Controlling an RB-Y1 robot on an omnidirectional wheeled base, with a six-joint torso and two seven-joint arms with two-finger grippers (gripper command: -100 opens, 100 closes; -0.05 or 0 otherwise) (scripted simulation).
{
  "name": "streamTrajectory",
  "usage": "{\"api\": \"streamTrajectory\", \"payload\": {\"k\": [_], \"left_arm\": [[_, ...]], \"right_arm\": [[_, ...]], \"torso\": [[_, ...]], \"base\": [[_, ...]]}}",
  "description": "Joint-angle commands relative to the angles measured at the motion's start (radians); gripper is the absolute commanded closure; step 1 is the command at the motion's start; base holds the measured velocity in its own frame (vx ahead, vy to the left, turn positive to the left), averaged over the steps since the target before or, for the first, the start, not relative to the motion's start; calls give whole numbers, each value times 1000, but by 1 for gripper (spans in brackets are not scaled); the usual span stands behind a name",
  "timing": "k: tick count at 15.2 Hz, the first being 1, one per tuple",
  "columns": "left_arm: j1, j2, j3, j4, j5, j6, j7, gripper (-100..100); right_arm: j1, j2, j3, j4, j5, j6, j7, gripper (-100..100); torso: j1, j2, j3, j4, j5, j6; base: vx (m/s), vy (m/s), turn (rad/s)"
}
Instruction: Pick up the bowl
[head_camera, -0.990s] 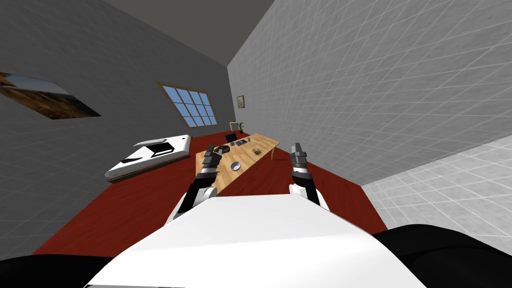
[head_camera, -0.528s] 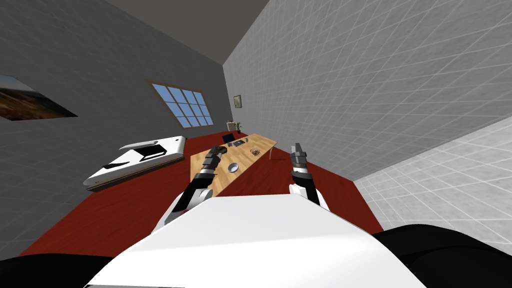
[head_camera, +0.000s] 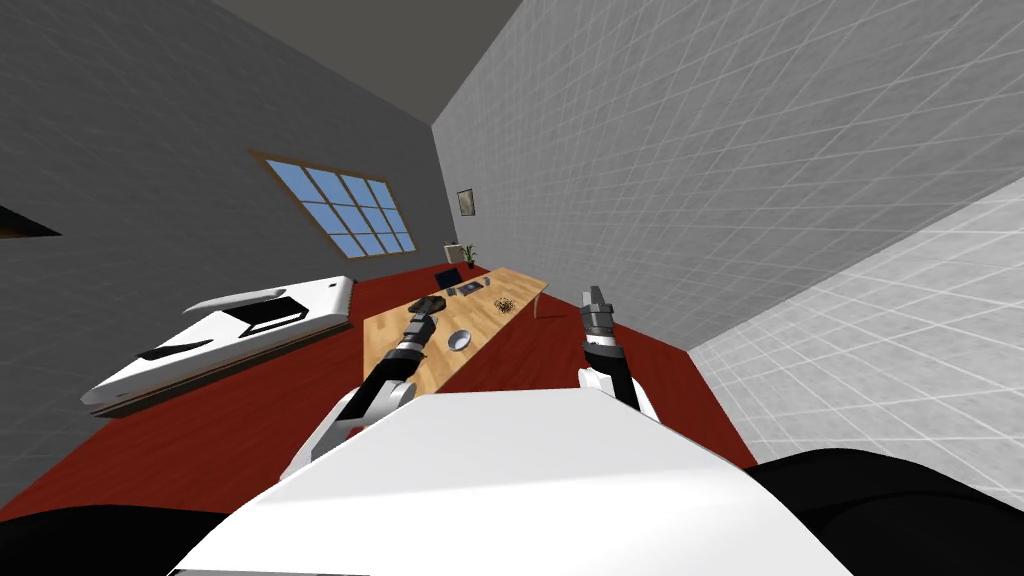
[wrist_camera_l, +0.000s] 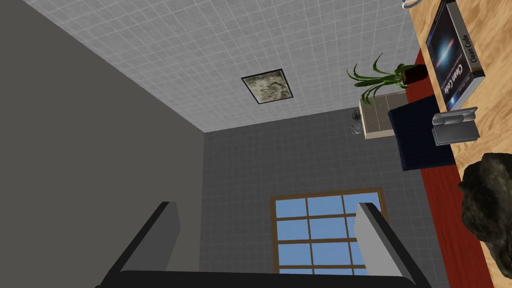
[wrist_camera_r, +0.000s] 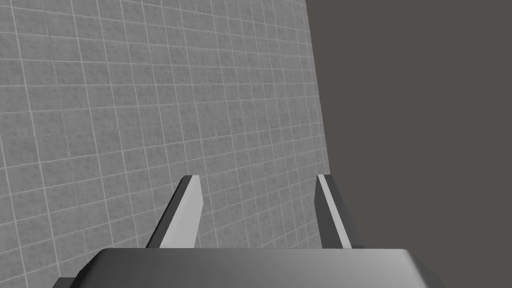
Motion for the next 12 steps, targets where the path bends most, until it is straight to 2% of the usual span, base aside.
{"api": "streamTrajectory", "payload": {"k": [1, 2, 3, 4, 6, 7, 8, 9, 11, 12], "left_arm": [[2, 6, 8, 0, 2, 32, 0, -100], [8, 14, 23, 9, 6, 69, -3, -100], [8, 14, 23, 9, 6, 77, -3, -100], [15, 20, 39, 18, 10, 104, -6, -100], [15, 20, 39, 18, 10, 123, -6, -100], [22, 25, 54, 28, 13, 159, -8, -100], [22, 25, 54, 28, 13, 169, -8, -100], [28, 29, 71, 37, 17, 196, -11, -100], [28, 29, 71, 37, 17, 217, -11, -100], [35, 30, 87, 47, 21, 244, -14, -100]], "right_arm": [[0, 0, 0, 0, 0, 0, 0, 0], [0, 0, 0, 0, 0, 0, 0, 0], [0, 0, 0, 0, 0, 0, 0, 0], [0, 0, 0, 0, 0, 0, 0, 0], [0, 0, 0, 0, 0, 0, 0, 0], [0, 0, 0, 0, 0, 0, 0, 0], [0, 0, 0, 0, 0, 0, 0, 0], [0, 0, 0, 0, 0, 0, 0, 0], [0, 0, 0, 0, 0, 0, 0, 0], [0, 0, 0, 0, 0, 0, 0, 0]], "torso": [[0, 0, 0, 0, 0, 0], [0, 0, 0, 0, 0, 0], [0, 1, 0, 0, 0, 0], [0, 1, 0, 0, 0, 0], [0, 0, 0, 0, 0, 0], [0, 0, 0, 0, 0, 0], [0, 1, 0, 0, 0, 0], [0, 1, 0, 0, 0, 0], [0, 0, 0, 0, 0, 0], [0, 0, 0, 0, 0, 0]], "base": [[22, -7, -28], [23, -11, -90], [26, -10, -108], [34, -10, -169], [29, -7, -78], [24, -9, -113], [27, -10, -113], [37, -12, -158], [31, -8, -75], [27, -12, -85]]}}
